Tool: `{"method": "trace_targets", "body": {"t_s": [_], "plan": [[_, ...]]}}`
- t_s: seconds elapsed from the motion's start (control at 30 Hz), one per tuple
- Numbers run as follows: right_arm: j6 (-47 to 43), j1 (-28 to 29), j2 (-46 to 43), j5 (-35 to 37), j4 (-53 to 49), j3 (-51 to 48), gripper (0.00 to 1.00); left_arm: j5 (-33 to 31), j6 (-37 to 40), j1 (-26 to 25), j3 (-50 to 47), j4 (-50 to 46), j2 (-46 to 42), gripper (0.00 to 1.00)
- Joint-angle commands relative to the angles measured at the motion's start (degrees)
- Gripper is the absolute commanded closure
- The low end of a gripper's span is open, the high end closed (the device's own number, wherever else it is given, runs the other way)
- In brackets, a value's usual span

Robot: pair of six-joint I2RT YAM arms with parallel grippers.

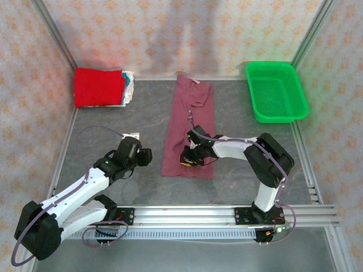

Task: Fold and stack the t-shirts

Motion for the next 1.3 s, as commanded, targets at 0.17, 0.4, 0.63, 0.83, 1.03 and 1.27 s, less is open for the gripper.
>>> {"method": "trace_targets", "body": {"t_s": [0.17, 0.4, 0.63, 0.83, 1.03, 1.27], "plan": [[1.9, 0.4, -2.4, 0.4, 0.6, -1.2, 1.0, -1.7, -1.0, -0.2, -0.8, 1.5, 1.1, 0.54], [6.0, 0.7, -11.4, 2.6, 0.0, -7.9, 1.0, -2.5, -1.0, -0.2, -1.5, 1.7, 1.1, 0.53], [9.0, 2.0, -13.3, 3.8, 1.5, -12.8, 0.99, -2.5, -1.1, -0.2, -2.4, 3.2, 2.1, 0.51], [6.4, 2.0, -11.4, 5.1, -0.2, -8.8, 0.7, 3.8, -0.5, -0.3, -1.3, 3.2, 4.1, 0.51], [0.6, 0.6, -23.2, 16.5, -7.6, -7.3, 0.64, 11.7, -0.8, -4.7, -0.6, 1.9, 5.6, 0.51], [1.9, -12.8, -36.1, 18.5, -6.9, -18.5, 0.61, 16.2, -5.9, -12.1, 0.0, 5.4, 13.5, 0.6]]}}
